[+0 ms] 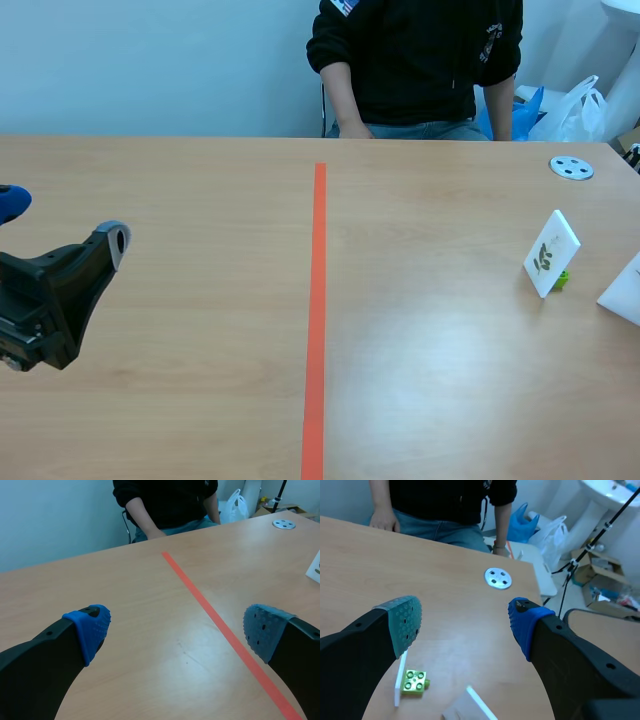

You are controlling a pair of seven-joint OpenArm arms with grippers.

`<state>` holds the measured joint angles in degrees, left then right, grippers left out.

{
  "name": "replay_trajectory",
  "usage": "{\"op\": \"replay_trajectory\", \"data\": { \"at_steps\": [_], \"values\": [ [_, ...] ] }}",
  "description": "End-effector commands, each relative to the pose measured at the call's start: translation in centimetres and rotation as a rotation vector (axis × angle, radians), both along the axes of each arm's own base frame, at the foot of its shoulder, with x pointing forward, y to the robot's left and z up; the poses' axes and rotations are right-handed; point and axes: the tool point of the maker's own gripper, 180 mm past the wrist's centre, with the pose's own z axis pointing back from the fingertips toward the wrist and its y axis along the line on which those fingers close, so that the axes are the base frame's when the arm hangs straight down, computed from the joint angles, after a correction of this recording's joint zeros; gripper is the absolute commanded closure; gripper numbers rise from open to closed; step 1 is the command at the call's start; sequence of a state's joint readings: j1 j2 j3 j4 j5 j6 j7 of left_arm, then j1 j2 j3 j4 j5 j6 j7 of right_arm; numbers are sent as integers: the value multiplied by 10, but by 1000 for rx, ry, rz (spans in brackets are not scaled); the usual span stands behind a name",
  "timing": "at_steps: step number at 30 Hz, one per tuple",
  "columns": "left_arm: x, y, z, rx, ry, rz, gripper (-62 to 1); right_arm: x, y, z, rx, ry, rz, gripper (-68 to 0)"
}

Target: Sort the leaf by its shape. The table is split by an orange tape line. A compound leaf with several leaflets goes to the left side, a simple leaf with one blade goes to the right side. Return to the home posture when a red brick is placed on the table.

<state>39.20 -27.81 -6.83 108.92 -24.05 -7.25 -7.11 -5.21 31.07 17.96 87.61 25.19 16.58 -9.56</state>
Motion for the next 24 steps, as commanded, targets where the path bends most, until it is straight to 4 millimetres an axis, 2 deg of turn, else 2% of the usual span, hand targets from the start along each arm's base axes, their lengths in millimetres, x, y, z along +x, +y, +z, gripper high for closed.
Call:
{"op": "replay_trajectory", "data": {
  "at_steps": [1,9,12,16,20,24],
  "values": [
    [1,0,7,-6,-24,1,-570,-9,-6,9,-20,-7,11,-371],
    [1,0,7,0,-24,-5,-570,-56,26,41,35,-24,198,-375],
    [1,0,7,5,-25,-10,-570,-68,38,51,51,-21,260,-427],
    [1,0,7,5,-26,-11,-570,-83,61,50,92,20,363,-502],
    [1,0,8,5,-29,-11,-570,-97,87,47,144,35,459,-506],
    [1,0,9,2,-35,-11,-570,-99,93,43,178,33,460,-506]
  ]
}}
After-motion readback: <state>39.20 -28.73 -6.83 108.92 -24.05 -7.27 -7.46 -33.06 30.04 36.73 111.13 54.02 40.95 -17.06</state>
